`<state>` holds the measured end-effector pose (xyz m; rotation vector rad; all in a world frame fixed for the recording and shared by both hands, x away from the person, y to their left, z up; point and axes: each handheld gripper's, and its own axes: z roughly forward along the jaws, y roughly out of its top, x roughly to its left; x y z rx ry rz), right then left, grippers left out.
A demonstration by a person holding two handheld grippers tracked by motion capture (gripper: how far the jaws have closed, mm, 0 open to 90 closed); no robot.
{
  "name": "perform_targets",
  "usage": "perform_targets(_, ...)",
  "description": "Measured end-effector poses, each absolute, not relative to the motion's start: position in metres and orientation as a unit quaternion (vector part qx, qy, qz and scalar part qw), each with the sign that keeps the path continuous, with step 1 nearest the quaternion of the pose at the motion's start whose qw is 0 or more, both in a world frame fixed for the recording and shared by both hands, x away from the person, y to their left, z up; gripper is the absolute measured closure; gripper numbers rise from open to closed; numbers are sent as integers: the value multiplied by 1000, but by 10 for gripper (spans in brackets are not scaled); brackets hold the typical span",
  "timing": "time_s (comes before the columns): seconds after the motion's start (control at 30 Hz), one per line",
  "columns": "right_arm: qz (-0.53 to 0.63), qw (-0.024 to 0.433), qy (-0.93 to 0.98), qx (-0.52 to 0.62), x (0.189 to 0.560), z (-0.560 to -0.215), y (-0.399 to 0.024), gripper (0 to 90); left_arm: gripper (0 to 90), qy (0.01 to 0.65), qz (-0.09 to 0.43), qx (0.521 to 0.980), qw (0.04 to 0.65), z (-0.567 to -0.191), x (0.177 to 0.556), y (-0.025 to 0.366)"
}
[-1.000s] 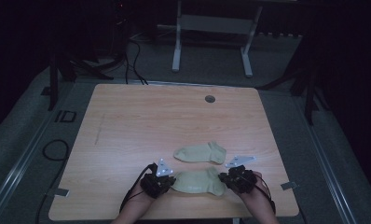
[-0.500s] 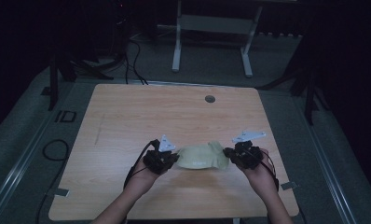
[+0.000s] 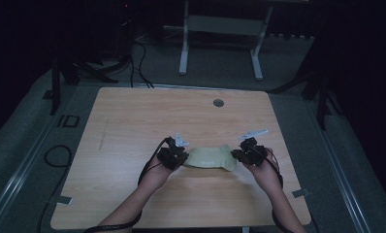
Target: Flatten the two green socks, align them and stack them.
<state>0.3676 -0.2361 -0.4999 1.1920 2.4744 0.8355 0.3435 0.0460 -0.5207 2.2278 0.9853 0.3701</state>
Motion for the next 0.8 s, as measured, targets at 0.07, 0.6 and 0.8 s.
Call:
perform_targets(0.07,287,133,854,414,371,-503,-236,847,882,377,141,854,329,-523,345,45)
perform_targets(0.6,255,120,858,429,387,-535,-229,800,747,388,121,858,314,-550,355,45)
perform_targets(0.8,285,144,845,429,378,-518,-234,751,559,402,158,837,336,-536,347,48)
